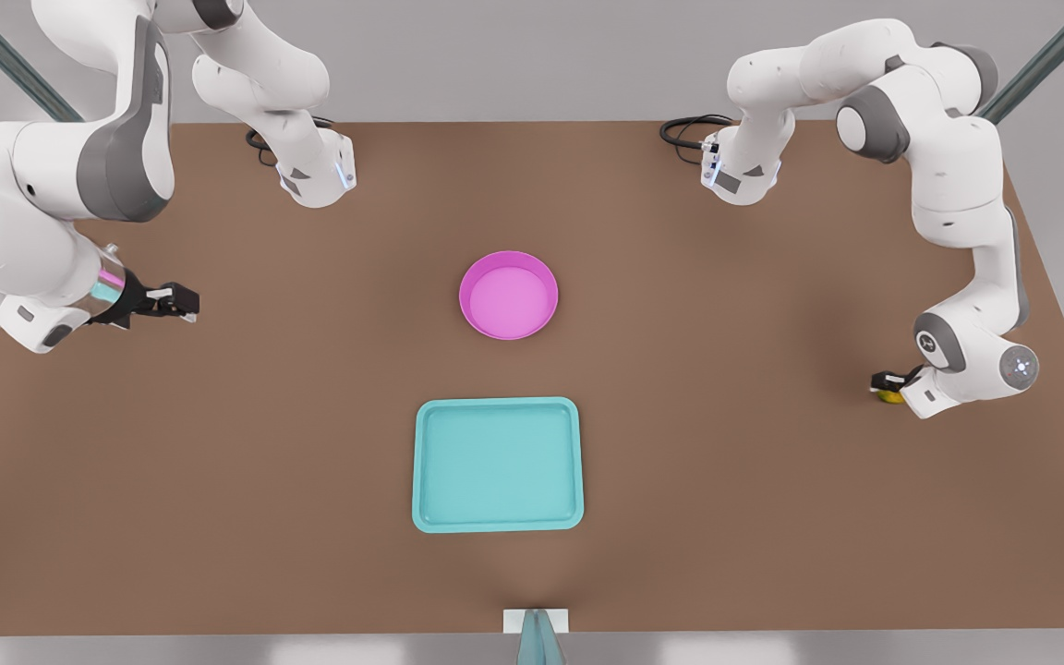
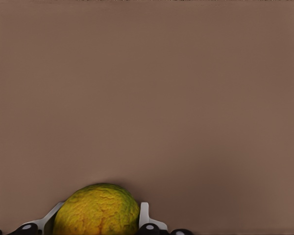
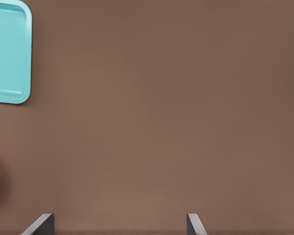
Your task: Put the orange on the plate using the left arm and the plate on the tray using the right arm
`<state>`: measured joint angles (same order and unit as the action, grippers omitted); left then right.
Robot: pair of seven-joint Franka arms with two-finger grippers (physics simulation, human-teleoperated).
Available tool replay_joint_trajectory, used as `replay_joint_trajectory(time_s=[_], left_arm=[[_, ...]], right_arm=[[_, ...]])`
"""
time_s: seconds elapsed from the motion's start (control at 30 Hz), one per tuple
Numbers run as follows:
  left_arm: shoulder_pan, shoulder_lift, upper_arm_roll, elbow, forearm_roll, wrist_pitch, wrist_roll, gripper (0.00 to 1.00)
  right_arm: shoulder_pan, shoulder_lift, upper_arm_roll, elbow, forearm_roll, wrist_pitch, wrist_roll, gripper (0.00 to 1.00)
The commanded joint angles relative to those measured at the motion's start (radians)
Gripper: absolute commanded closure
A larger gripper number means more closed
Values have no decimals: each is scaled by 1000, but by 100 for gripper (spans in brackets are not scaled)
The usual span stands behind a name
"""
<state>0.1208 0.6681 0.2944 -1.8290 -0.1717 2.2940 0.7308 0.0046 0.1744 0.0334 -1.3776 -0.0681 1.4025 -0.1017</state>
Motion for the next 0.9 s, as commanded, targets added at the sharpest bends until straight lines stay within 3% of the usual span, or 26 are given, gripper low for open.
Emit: replay_joint_trajectory(time_s=[0.0,0.1,0.17,0.37,0.43,0.5,0.6,0.8,0.87], left_arm=[[0,-2,0,1,-6,-5,90,37],[-38,-100,0,4,1,-138,-66,37],[-185,-194,-34,25,3,-312,-361,37],[-800,-183,-35,215,-8,-470,-862,36],[-958,-108,-70,350,-61,-478,-1122,36],[-1000,-58,-193,429,-66,-478,-1360,36],[-1066,44,-247,533,-71,-462,-1510,36],[-1077,99,-251,508,-58,-450,-1495,35],[-1080,103,-253,494,-66,-453,-1498,28]], right_arm=[[0,1,-1,2,1,0,-6,0],[0,2,-3,0,1,1,-6,0],[0,4,-3,0,1,1,-6,0],[0,5,-7,-6,2,3,-7,0],[0,8,-7,-6,4,4,-7,0],[0,8,-7,-6,4,4,-7,0],[0,10,-7,-8,4,4,-6,0],[0,13,-7,-8,4,4,-6,0],[0,13,-7,-8,4,4,-6,0]])
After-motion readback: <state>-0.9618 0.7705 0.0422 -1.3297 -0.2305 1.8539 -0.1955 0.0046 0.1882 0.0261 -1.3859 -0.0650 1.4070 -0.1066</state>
